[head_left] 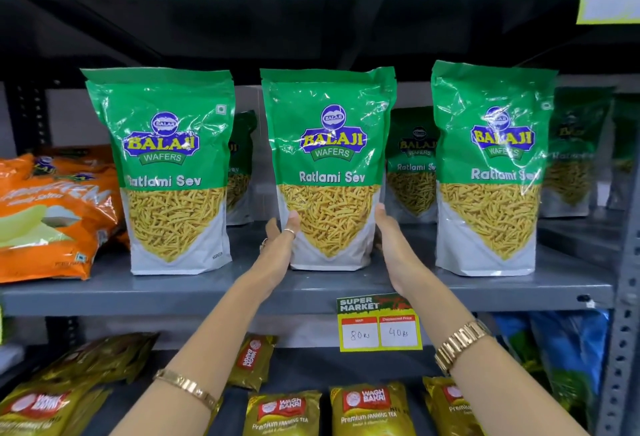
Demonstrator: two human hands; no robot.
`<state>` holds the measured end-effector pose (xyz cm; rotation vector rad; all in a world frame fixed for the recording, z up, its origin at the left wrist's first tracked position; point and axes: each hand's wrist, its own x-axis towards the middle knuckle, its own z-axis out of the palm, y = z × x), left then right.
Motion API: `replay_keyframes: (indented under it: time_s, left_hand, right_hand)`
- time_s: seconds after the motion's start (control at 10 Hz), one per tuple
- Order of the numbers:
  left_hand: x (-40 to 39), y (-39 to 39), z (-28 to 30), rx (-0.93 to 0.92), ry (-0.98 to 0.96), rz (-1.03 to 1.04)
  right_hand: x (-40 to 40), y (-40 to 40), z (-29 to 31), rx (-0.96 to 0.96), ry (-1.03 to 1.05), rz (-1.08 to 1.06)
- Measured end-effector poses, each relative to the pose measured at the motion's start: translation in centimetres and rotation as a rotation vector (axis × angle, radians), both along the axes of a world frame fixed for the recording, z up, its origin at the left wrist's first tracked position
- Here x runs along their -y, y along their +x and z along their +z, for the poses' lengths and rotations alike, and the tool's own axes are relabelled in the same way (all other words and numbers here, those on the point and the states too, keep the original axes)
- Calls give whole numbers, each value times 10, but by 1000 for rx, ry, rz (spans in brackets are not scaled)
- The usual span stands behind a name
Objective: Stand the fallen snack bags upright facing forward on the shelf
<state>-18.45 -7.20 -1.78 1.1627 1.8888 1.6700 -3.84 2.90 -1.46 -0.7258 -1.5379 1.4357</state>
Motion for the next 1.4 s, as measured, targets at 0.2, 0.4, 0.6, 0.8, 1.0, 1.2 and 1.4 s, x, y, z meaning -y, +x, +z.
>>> replay_keyframes:
  time_s: [0.2, 0.4, 0.6, 0.8, 1.0, 1.2, 1.4]
  left_hand:
    - [10, 18, -7, -291, 259, 218]
    - [-7, 97, -26, -623, 553, 122]
    - [-45, 141, -18, -602, 277, 174]
    - [-76, 172, -17, -489, -7, -159]
    - [-91, 173, -9, -470, -42, -113]
    - [-94, 172, -10, -481, -57, -122]
    - [-87, 174, -10, -457, 22, -139]
  right_hand:
    - [14, 18, -10, -311, 259, -337]
    - [-10, 94, -2, -415, 816, -999]
    - [-53, 144, -8, -117, 658, -968]
    - [-61, 149, -20, 21, 586, -832]
    - [-61, 152, -23, 109, 641, -774]
    - [-61, 151, -24, 113, 642, -765]
    - [-56, 147, -25, 87, 655, -820]
